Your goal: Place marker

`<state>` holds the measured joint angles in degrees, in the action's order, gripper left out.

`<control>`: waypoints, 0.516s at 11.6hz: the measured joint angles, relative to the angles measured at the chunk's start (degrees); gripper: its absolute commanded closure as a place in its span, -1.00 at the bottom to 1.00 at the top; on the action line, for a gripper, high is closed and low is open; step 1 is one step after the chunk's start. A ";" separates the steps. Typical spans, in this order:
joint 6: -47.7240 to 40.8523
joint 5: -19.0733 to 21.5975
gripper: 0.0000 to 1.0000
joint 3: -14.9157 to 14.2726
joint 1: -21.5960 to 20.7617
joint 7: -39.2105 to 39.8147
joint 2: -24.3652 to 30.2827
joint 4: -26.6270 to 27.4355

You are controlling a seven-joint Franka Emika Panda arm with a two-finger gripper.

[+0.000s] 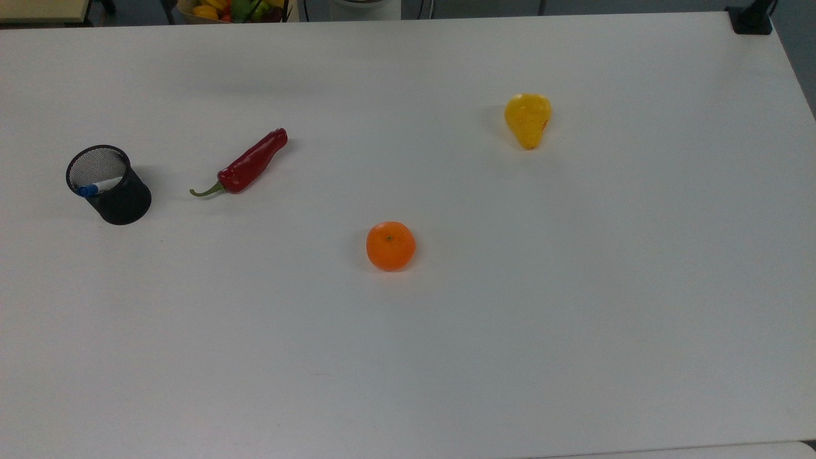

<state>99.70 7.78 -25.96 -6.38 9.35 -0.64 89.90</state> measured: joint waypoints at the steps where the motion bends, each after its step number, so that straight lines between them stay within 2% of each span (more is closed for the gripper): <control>1: -2.92 0.03 -1.00 2.83 1.00 -2.29 0.61 -1.63; 5: -6.25 0.02 -1.00 15.66 4.84 -14.99 2.15 -2.72; 6: -6.73 0.01 -1.00 17.92 5.31 -17.39 2.41 -2.73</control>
<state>92.97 7.79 -8.04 -1.07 -8.04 1.77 87.18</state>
